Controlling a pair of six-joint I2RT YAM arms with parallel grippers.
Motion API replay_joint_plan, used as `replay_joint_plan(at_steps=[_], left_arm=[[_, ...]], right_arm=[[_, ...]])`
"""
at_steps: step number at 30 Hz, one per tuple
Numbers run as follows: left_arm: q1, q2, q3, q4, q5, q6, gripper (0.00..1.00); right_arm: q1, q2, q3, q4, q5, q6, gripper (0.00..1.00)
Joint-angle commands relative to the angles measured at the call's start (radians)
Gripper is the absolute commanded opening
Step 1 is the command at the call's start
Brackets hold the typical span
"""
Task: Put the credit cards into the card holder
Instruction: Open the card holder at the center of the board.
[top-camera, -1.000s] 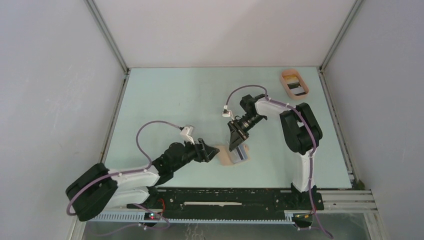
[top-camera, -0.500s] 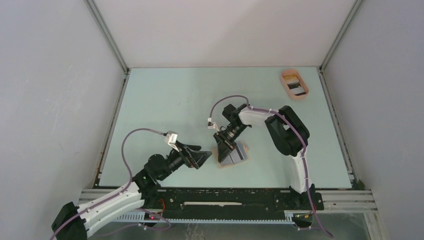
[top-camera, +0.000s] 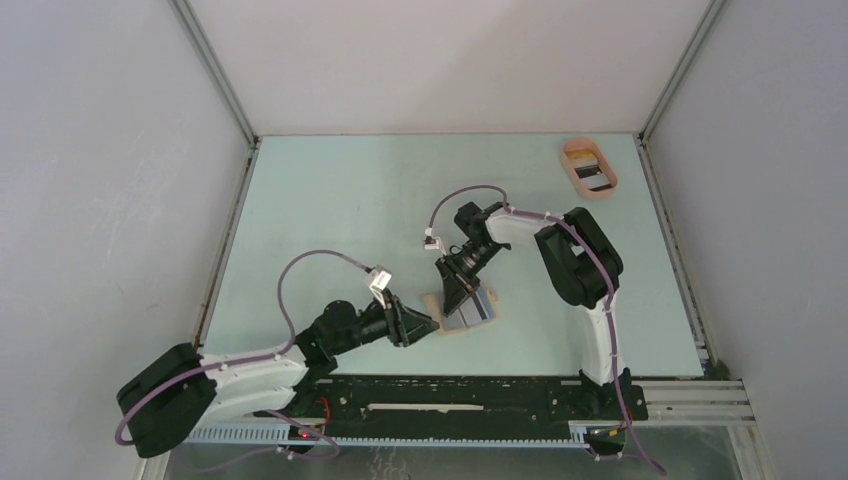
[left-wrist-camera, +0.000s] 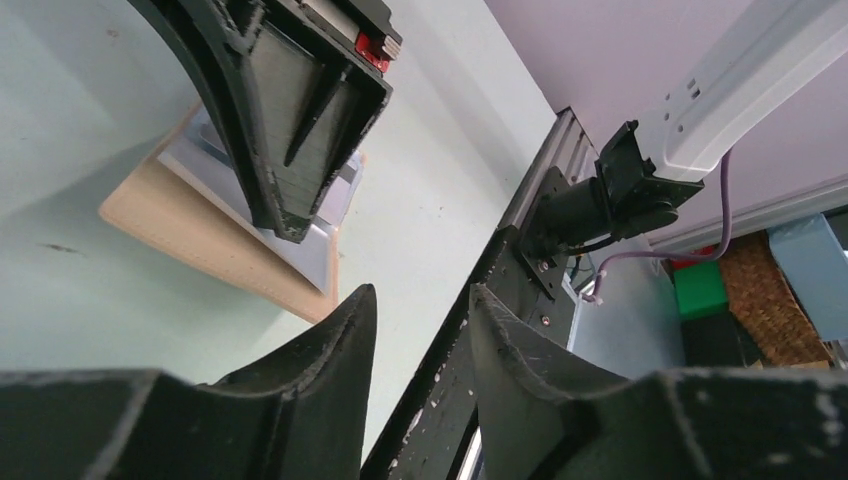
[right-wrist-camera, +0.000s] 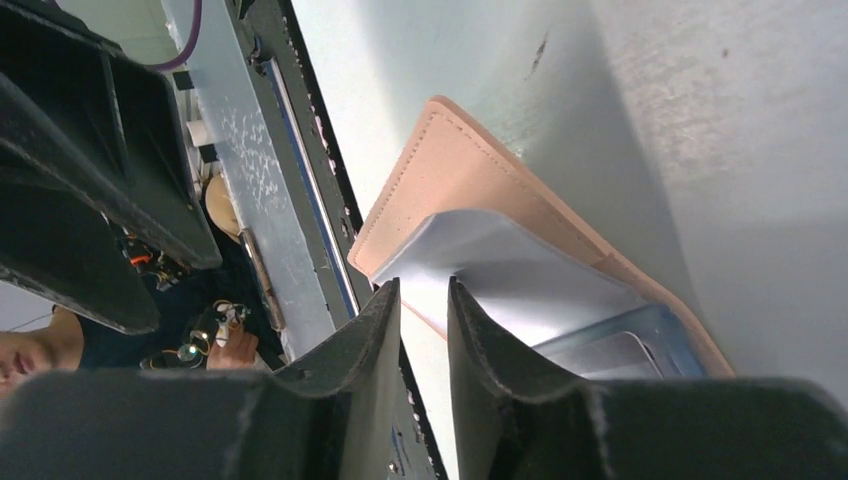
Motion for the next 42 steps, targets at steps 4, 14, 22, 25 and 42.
replay_joint_plan(at_steps=[4,14,22,25,42], left_arm=[[-0.035,0.184,0.124,0.149,0.008,0.023,0.40],[-0.057,0.471,0.242,0.149,-0.029,0.039,0.28],[-0.058,0.565,0.238,0.061,-0.173,-0.032,0.15],[-0.057,0.562,0.246,-0.010,-0.211,-0.036,0.14],[-0.057,0.586,0.220,0.057,-0.224,0.000,0.17]], right_arm=[[-0.021,0.023,0.037,-0.016,0.025,-0.008,0.23],[-0.042,0.030,0.037,-0.006,0.060,0.002,0.15],[-0.066,-0.055,0.021,0.015,0.160,-0.012,0.17],[-0.066,-0.109,0.010,0.025,0.217,-0.026,0.19],[-0.071,-0.176,-0.034,-0.015,0.493,-0.077,0.39]])
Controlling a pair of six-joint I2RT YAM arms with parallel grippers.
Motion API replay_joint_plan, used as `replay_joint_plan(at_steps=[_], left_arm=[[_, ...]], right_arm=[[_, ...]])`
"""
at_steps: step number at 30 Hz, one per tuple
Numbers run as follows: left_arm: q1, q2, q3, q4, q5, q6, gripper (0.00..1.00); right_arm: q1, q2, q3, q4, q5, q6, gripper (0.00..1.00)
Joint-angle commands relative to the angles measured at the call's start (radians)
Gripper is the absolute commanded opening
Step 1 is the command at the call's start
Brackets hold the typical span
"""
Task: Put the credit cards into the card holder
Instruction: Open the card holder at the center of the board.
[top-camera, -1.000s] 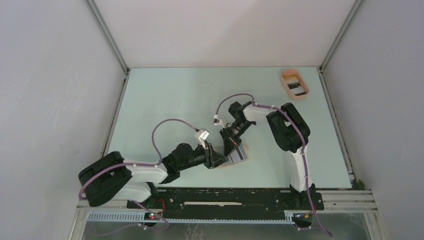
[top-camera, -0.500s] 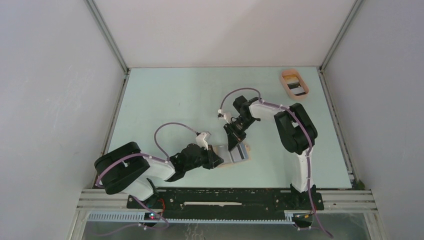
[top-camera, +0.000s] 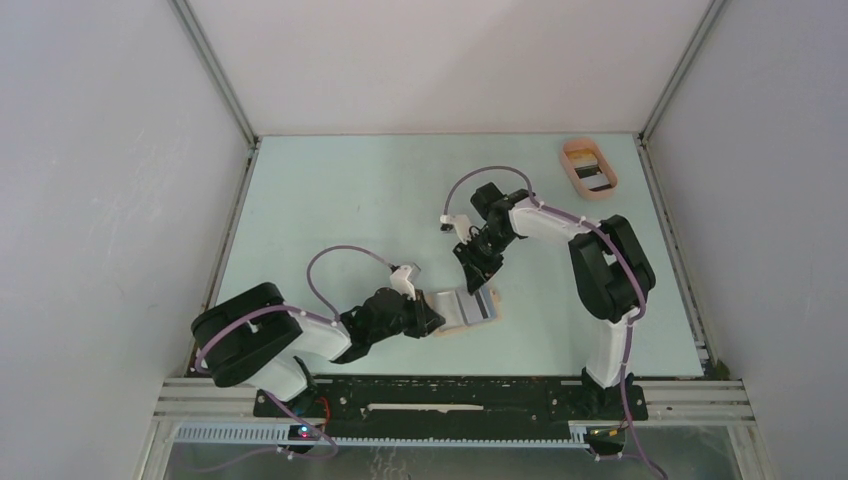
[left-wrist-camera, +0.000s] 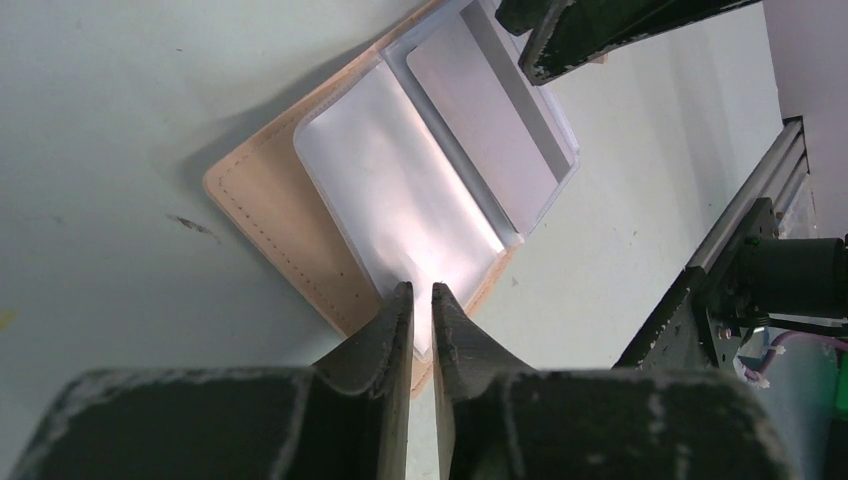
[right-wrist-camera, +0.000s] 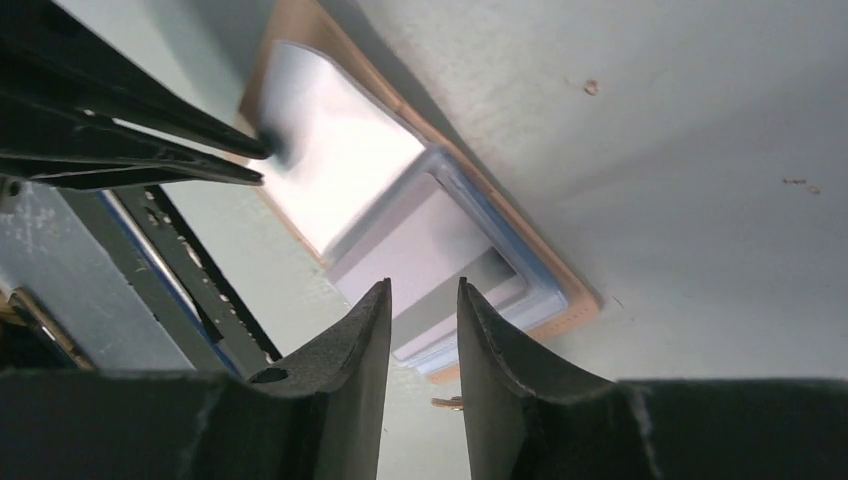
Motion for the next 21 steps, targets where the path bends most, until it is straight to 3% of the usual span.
replay_joint_plan(at_steps=[1,21], left_arm=[[-0.003,0.021,0.011,0.073,-0.009,0.026,0.17],[0.016,0.054,-0.011,0.147,0.031,0.022,0.18]], right_arm=[[-0.008,0.020,-0.001,-0.021,0.089,-0.022,0.40],[-0.043,0.038,0.006,-0.052,0.075,-0.029,0.44]])
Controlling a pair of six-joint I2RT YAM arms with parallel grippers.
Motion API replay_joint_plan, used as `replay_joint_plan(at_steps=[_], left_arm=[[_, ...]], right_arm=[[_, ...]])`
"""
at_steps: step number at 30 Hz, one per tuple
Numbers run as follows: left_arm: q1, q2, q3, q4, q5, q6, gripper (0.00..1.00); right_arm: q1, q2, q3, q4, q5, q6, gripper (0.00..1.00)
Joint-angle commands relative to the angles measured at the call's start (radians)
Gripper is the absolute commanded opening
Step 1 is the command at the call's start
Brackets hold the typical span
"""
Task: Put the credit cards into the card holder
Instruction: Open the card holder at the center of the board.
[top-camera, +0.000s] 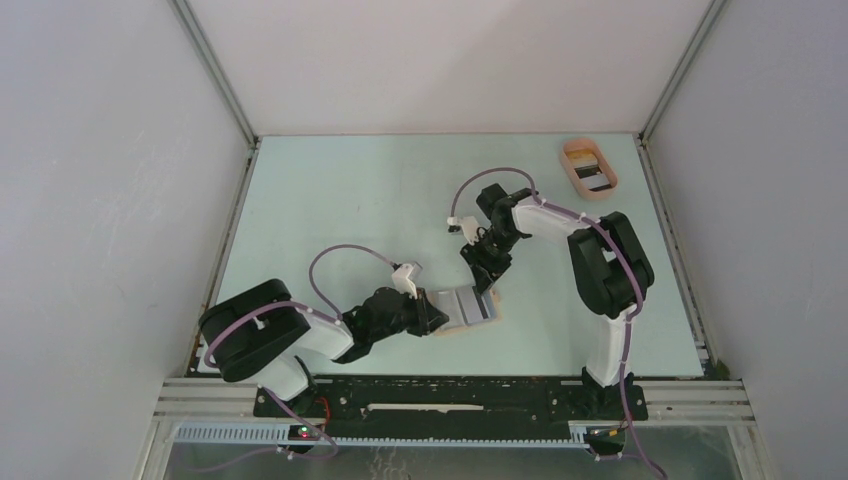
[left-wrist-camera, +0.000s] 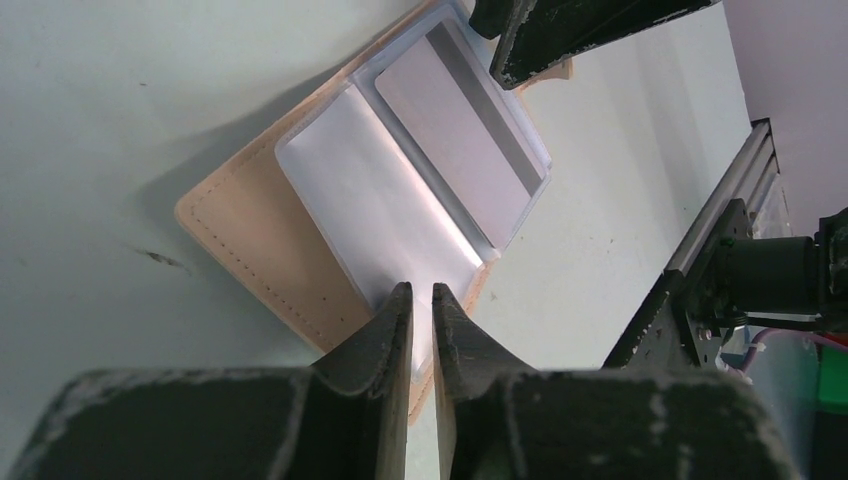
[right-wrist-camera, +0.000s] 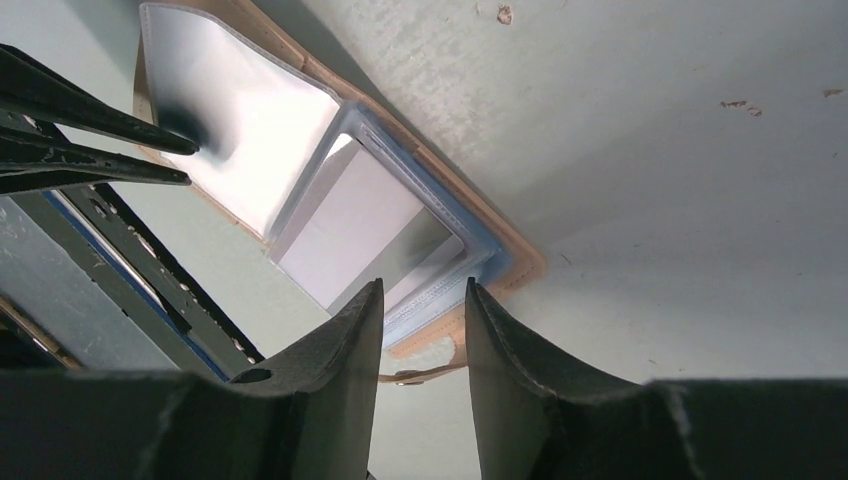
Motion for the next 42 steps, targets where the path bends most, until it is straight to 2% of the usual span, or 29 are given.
replay_joint_plan(at_steps=[1,14,35,38,42], left_arm=[[0.009,0.009,-0.009,0.049,0.008,0.014,0.18],[0.015,0.023,-0.008,0.063,0.023,0.013,0.18],[0.028,0.037,-0.023,0.122,0.053,0.002,0.22],[0.031,0.040,-0.026,0.131,0.060,0.000,0.25],[0.032,0.040,-0.035,0.153,0.066,0.000,0.35]], right_arm=[[-0.009,0.007,0.006,-0.016,-0.025,-0.011,0.44],[-0.022,0.077,0.025,-0.062,-0.133,-0.006,0.45],[-0.068,0.088,0.066,-0.143,-0.373,-0.039,0.36],[-0.069,0.094,0.068,-0.146,-0.399,-0.039,0.36],[-0.071,0.101,0.071,-0.151,-0.458,-0.041,0.36]])
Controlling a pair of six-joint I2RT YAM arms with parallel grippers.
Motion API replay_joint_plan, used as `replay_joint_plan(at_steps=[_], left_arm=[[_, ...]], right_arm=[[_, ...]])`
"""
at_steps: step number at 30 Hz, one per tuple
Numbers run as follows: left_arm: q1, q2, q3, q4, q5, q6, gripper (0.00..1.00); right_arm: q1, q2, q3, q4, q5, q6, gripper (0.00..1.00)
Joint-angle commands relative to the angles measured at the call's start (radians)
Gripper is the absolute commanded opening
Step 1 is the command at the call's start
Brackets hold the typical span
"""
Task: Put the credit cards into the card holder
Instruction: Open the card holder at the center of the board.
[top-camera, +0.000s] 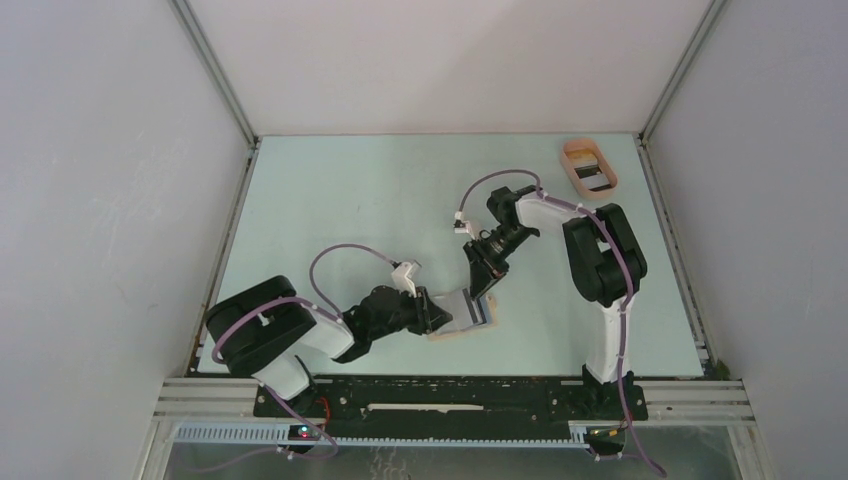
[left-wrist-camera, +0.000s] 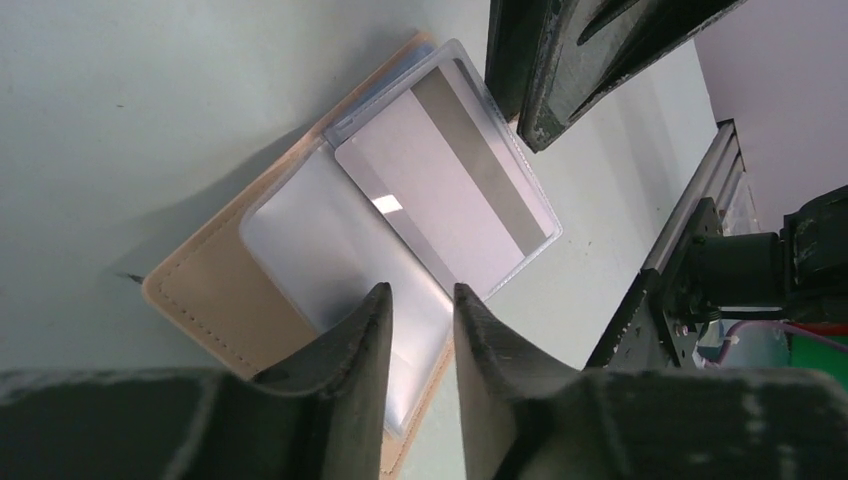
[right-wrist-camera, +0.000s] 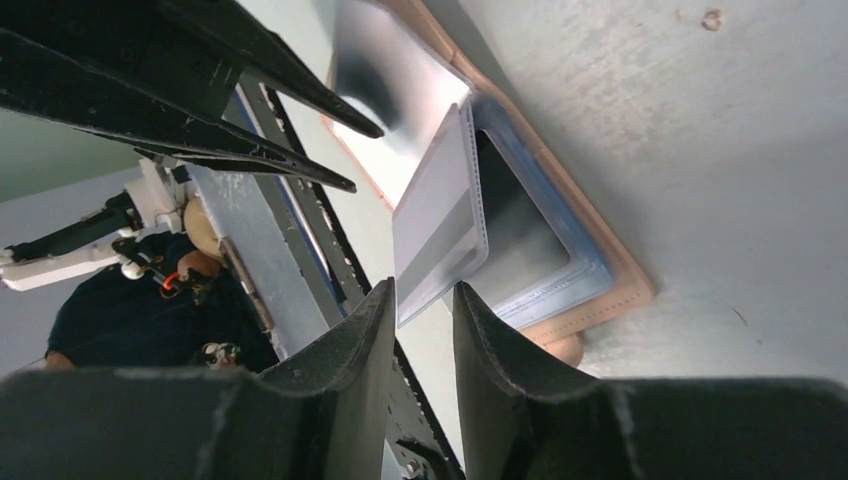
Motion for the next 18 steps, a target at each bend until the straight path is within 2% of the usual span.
replay_joint_plan(at_steps=[1,8,18], left_arm=[[0.008,0.004,-0.030,0.069,0.014,0.005,0.38],[0.009,-0.003,-0.065,0.150,0.027,0.007,0.56],[0.012,0.012,-0.105,0.274,0.052,0.005,0.66]], right_arm=[[-0.005,0.019,0.035,-0.026,-0.103,-0.022,0.36],[-0.005,0.041,0.039,-0.034,-0.219,-0.024,0.35],[0.009,0.090,0.048,-0.050,-0.331,-0.027,0.34]])
